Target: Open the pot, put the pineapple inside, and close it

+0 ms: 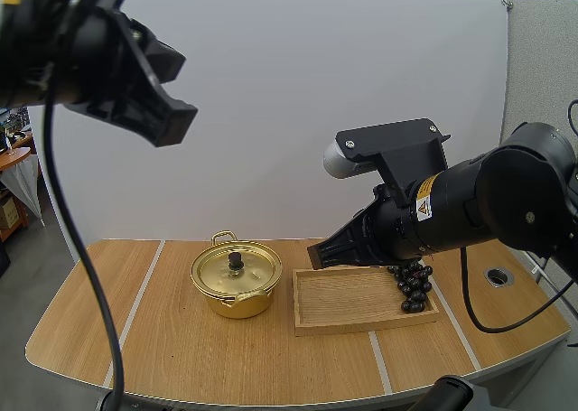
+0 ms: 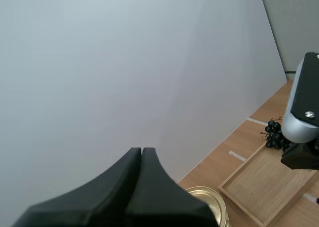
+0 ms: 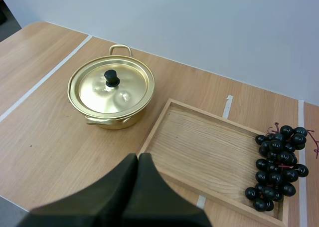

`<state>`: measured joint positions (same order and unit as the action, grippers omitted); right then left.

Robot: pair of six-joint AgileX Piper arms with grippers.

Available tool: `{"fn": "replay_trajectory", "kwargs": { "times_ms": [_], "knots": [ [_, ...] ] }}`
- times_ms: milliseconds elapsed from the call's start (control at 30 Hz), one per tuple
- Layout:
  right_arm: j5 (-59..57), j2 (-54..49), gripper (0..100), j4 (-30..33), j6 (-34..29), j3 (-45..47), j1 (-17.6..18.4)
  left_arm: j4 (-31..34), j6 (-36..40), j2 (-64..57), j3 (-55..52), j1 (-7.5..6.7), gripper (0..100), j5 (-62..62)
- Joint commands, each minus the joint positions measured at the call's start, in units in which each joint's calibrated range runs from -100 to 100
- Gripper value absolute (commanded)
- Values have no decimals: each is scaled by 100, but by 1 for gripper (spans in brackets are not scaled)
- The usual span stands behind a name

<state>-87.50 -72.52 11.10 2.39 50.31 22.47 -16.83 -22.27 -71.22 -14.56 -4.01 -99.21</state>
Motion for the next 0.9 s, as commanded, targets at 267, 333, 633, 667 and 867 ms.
{"fn": "replay_trajectory", "kwargs": {
  "times_ms": [267,333,633,667,867],
  "knots": [
    [119,-64,0,-14,18,8,-29,-271,504,-1376,-48,-16,0,-79],
    [119,-64,0,-14,18,8,-29,-260,538,-1597,-162,-16,0,-79],
    [709,-114,0,-138,4,8,-668,693,1318,-2706,-1349,-16,0,954],
    [918,-148,0,-112,4,8,-743,880,1567,-2778,-1505,-16,0,1280],
    [2168,-489,0,-20,-274,8,-1163,1715,2622,-2878,-2336,-16,0,2698]
  ]
}}
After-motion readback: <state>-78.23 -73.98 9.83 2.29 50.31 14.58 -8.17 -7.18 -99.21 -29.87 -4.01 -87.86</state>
